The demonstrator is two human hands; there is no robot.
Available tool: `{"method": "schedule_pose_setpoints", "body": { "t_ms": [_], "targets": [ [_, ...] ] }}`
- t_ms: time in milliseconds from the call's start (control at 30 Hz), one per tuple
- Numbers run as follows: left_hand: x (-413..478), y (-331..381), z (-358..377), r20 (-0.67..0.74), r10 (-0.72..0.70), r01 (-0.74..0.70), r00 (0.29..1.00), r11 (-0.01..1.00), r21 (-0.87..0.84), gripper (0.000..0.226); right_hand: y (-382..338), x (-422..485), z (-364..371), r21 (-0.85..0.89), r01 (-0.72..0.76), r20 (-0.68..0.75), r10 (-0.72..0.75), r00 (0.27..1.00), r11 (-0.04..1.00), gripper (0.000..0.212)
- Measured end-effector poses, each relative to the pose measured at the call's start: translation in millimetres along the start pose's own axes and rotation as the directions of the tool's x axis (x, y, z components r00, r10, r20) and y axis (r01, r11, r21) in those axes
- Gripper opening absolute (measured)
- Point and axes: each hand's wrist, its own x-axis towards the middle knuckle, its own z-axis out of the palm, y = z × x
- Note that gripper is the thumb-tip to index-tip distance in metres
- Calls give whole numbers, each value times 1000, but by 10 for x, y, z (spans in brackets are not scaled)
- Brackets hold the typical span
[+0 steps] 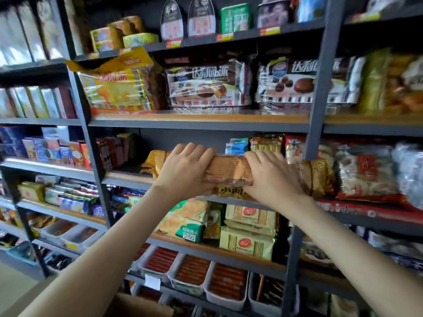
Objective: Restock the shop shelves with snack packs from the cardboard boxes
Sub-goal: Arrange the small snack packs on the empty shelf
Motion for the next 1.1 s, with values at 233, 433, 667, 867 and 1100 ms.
{"method": "schedule_pose_setpoints", "body": {
  "t_ms": [233, 433, 667, 867, 1100],
  "targets": [
    [367, 212, -111, -136, 31, -32, 990, 999, -2, 84, 408, -114, -434, -234, -96, -170, 56, 984, 967, 71],
    [726, 534, -320, -327, 69, -67, 943, 998, 18, 72, 740, -313, -835, -353, -142, -310, 28, 950, 925, 81],
    [1238, 1099, -533, -468, 76, -89, 880, 996, -6, 68, 1249, -652, -1296, -434, -226, -383, 48, 923, 872, 83],
    [1684, 1852, -579, -525, 102, -149, 845, 988, -48, 68, 1882, -1175, -1568, -526, -277, -419, 39, 907, 804, 83],
    [2170, 2905, -750, -535, 105, -175, 838, 981, -82, 69, 2805, -1844, -1958, -569, -288, -437, 14, 899, 770, 83]
  ]
}}
